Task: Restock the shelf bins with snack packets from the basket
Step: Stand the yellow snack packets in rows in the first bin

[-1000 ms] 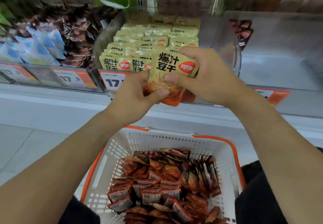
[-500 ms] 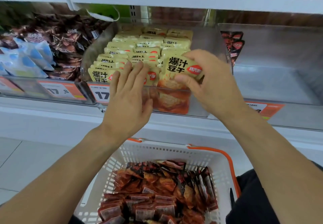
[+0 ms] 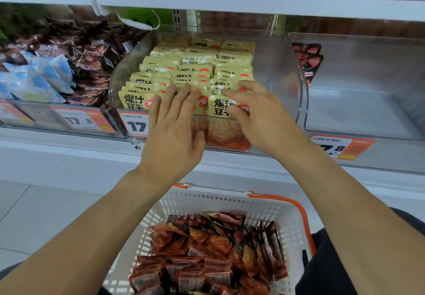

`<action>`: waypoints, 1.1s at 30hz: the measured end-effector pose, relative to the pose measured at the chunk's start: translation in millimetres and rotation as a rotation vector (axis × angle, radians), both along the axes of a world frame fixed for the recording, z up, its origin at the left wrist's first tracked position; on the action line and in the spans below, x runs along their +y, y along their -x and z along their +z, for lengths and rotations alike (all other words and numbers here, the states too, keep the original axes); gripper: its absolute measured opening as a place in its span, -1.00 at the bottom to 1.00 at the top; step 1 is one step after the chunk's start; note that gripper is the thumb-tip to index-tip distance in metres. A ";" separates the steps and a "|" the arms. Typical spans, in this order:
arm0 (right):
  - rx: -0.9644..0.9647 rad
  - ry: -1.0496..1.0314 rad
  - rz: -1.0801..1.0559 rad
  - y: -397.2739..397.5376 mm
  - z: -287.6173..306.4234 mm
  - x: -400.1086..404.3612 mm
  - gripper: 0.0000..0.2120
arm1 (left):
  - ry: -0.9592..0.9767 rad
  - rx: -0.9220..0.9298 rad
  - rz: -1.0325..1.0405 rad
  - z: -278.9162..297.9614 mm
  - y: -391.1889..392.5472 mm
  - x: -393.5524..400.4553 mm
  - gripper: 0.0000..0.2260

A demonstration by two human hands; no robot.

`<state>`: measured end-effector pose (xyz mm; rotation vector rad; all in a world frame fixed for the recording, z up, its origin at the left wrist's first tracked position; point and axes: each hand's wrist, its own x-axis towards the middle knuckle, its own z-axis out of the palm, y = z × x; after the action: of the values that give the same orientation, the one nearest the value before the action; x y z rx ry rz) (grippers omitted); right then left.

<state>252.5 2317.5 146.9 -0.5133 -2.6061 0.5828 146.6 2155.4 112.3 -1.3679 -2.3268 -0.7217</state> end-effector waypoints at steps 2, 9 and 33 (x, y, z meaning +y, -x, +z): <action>-0.024 0.000 -0.004 -0.9 3.3 -2.1 -0.62 | 0.003 0.004 0.001 -0.1 -0.4 0.2 -0.36; -0.235 -0.191 0.076 -1.2 0.5 -9.2 -0.46 | 0.011 -0.003 0.001 -1.4 -1.9 1.7 -0.36; -0.749 0.360 0.343 -105.4 -238.1 -145.0 -0.67 | 0.857 -0.805 0.034 -237.8 -100.9 -143.6 -0.84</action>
<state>357.9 2172.5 -91.2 -0.4513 -3.3523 1.1721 247.5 2011.8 -125.5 -1.4994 -3.5638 -0.2503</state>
